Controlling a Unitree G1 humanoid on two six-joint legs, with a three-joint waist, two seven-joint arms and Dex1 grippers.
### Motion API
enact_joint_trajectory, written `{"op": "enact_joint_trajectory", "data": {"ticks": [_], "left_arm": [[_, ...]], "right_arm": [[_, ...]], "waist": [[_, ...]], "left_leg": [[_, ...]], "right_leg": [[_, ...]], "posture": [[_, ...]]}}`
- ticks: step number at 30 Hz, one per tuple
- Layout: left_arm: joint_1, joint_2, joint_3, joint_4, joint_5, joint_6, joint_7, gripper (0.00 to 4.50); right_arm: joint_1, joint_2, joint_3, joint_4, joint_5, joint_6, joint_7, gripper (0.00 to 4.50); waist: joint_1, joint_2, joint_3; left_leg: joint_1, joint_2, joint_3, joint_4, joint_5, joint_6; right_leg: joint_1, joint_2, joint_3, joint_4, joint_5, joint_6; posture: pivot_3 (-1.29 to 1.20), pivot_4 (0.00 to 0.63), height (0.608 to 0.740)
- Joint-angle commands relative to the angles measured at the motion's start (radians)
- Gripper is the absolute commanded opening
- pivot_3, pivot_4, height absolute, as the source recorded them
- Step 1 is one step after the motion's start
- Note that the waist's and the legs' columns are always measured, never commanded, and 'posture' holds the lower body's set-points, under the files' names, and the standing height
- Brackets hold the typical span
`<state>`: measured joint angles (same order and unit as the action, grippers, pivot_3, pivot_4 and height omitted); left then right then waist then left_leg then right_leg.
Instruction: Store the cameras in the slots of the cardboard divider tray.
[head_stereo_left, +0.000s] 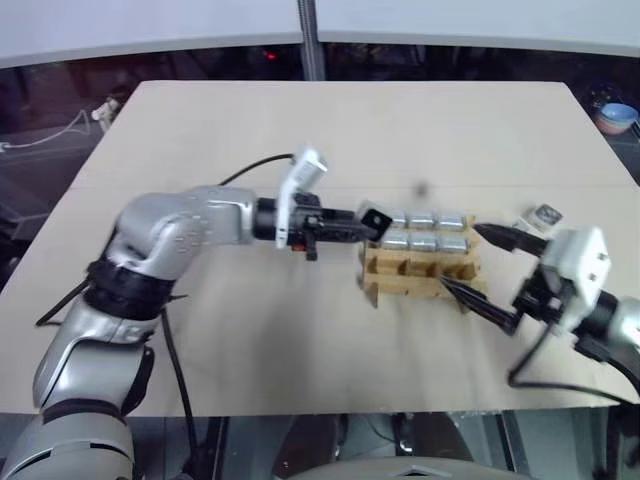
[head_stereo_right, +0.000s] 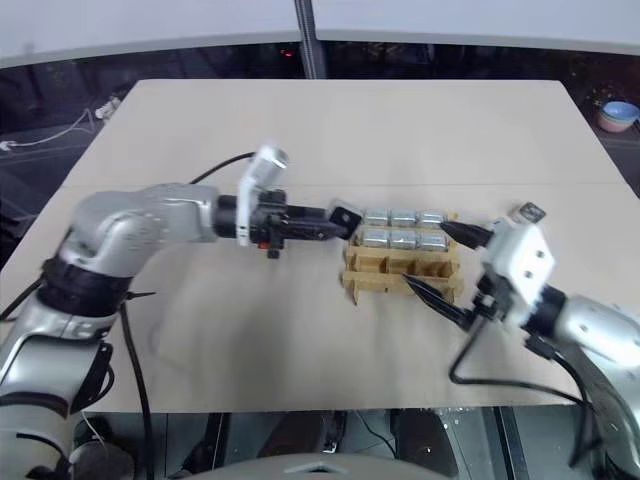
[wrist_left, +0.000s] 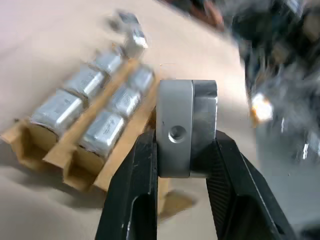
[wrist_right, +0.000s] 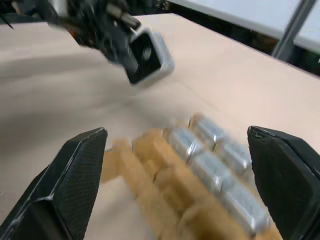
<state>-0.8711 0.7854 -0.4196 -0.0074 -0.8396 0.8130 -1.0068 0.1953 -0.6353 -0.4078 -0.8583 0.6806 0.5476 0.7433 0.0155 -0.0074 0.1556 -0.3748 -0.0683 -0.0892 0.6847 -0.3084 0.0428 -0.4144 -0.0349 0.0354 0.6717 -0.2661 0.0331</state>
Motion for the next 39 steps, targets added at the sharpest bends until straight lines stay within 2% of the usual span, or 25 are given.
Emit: {"op": "enact_joint_trajectory", "data": {"ticks": [1, 9, 14, 20, 25, 32, 39], "left_arm": [[-0.095, -0.041, -0.072, 0.055, 0.151, -0.074, -0.17, 0.72], [-0.208, -0.147, -0.16, 0.255, 0.427, -0.192, -0.337, 0.72], [-0.228, -0.2, -0.164, 0.325, 0.521, -0.221, -0.388, 0.72], [-0.249, -0.257, -0.151, 0.376, 0.597, -0.228, -0.416, 0.72], [-0.26, -0.286, -0.146, 0.427, 0.648, -0.245, -0.436, 0.72], [-0.278, -0.315, -0.139, 0.454, 0.701, -0.246, -0.454, 0.72], [-0.304, -0.306, -0.177, 0.456, 0.785, -0.274, -0.49, 0.72]], "right_arm": [[0.062, 0.01, -0.116, -0.032, 0.071, -0.065, 0.029, 4.46], [0.049, -0.007, -0.112, 0.026, 0.086, -0.172, 0.079, 4.46], [0.009, -0.065, -0.106, 0.096, 0.101, -0.19, 0.149, 4.46], [0.025, -0.126, -0.147, 0.144, 0.116, -0.197, 0.232, 4.46], [0.02, -0.118, -0.211, 0.263, 0.129, -0.261, 0.305, 4.46], [-0.025, -0.169, -0.192, 0.329, 0.147, -0.253, 0.371, 4.46], [0.02, -0.179, -0.198, 0.32, 0.116, -0.264, 0.417, 4.46]], "waist": [[-0.003, 0.0, 0.0], [-0.023, 0.0, 0.0], [-0.025, -0.001, 0.001], [-0.021, -0.002, 0.001], [-0.02, -0.002, 0.001], [-0.024, -0.002, 0.001], [-0.019, -0.002, 0.001]], "left_leg": [[0.0, 0.0, 0.0, 0.0, 0.0, 0.0], [-0.001, 0.001, 0.001, 0.001, 0.0, 0.001], [-0.002, 0.0, 0.001, 0.002, 0.0, 0.001], [-0.005, 0.0, 0.0, 0.003, 0.0, 0.001], [-0.005, 0.0, 0.0, 0.004, 0.0, 0.001], [-0.004, 0.0, 0.0, 0.005, 0.0, 0.001], [-0.005, 0.0, 0.0, 0.006, 0.0, 0.001]], "right_leg": [[0.0, 0.0, 0.0, 0.0, 0.0, 0.0], [-0.001, 0.001, 0.001, 0.001, 0.0, 0.0], [-0.001, 0.001, 0.0, 0.001, 0.0, 0.0], [-0.003, 0.0, -0.001, 0.002, 0.0, 0.0], [-0.003, 0.0, -0.001, 0.002, 0.0, 0.0], [-0.003, 0.0, 0.0, 0.005, 0.0, 0.0], [-0.003, 0.0, 0.0, 0.005, 0.0, 0.0]], "posture": [[0.0, 0.15, 0.74], [0.0, 0.15, 0.74], [0.0, 0.15, 0.74], [0.0, 0.15, 0.74], [0.0, 0.15, 0.74], [0.0, 0.15, 0.74], [0.0, 0.15, 0.74]]}}
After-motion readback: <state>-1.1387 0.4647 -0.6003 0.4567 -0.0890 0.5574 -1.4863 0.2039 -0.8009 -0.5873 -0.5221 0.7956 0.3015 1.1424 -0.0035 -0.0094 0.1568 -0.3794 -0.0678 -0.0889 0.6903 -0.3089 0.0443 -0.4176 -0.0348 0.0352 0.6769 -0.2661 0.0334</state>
